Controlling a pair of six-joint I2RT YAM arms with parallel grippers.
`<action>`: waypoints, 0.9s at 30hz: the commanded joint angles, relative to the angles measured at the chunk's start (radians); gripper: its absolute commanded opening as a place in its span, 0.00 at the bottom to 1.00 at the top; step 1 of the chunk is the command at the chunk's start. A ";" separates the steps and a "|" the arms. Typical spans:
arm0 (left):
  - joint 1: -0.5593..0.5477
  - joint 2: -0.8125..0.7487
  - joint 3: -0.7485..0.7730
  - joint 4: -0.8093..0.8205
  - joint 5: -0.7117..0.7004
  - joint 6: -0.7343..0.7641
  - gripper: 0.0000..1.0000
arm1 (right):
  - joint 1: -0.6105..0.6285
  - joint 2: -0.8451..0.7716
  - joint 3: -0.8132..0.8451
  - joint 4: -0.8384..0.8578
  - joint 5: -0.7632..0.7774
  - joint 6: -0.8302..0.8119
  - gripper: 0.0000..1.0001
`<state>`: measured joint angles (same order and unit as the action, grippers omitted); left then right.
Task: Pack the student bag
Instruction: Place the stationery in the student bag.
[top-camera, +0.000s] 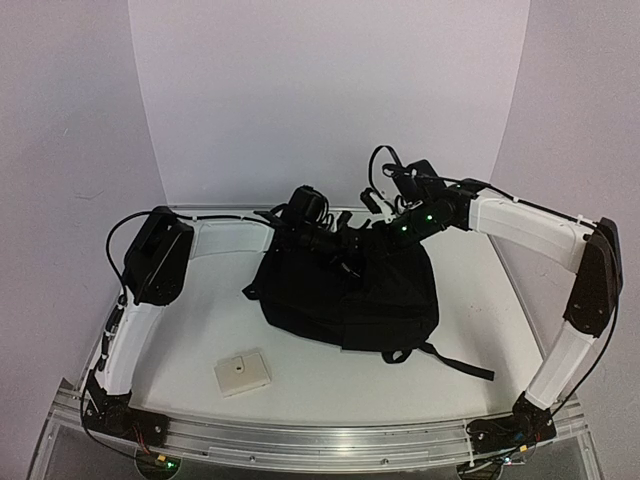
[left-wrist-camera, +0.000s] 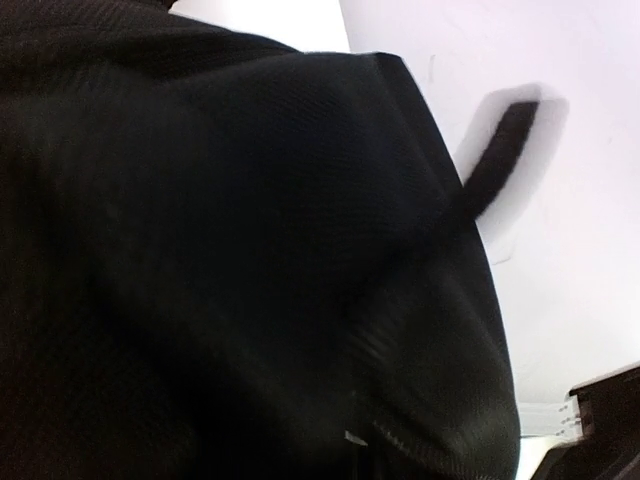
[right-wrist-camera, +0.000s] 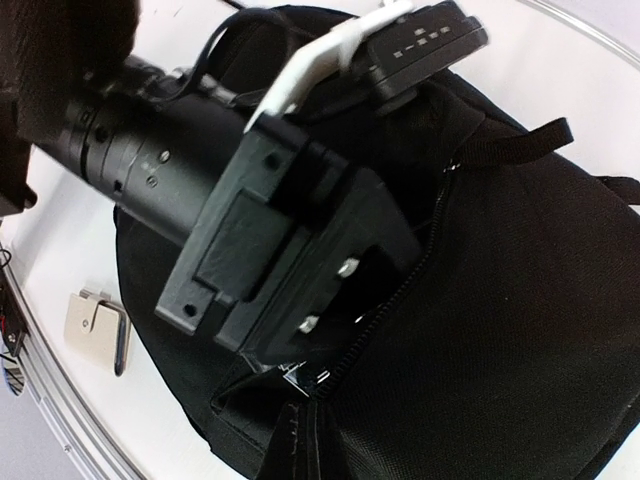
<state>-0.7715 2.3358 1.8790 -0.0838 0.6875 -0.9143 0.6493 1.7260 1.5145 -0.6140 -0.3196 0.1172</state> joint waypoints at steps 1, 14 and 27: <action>0.008 -0.138 -0.049 -0.047 -0.111 0.094 0.60 | -0.003 -0.012 0.048 -0.009 -0.086 0.014 0.00; 0.008 -0.219 -0.025 -0.372 -0.269 0.205 0.51 | -0.017 0.000 0.049 -0.007 -0.086 0.016 0.00; -0.037 -0.240 -0.132 -0.316 -0.209 0.192 0.33 | -0.017 0.006 0.053 -0.007 -0.104 0.020 0.00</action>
<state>-0.7807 2.1353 1.7527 -0.4153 0.4534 -0.7314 0.6289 1.7267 1.5169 -0.6230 -0.3706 0.1291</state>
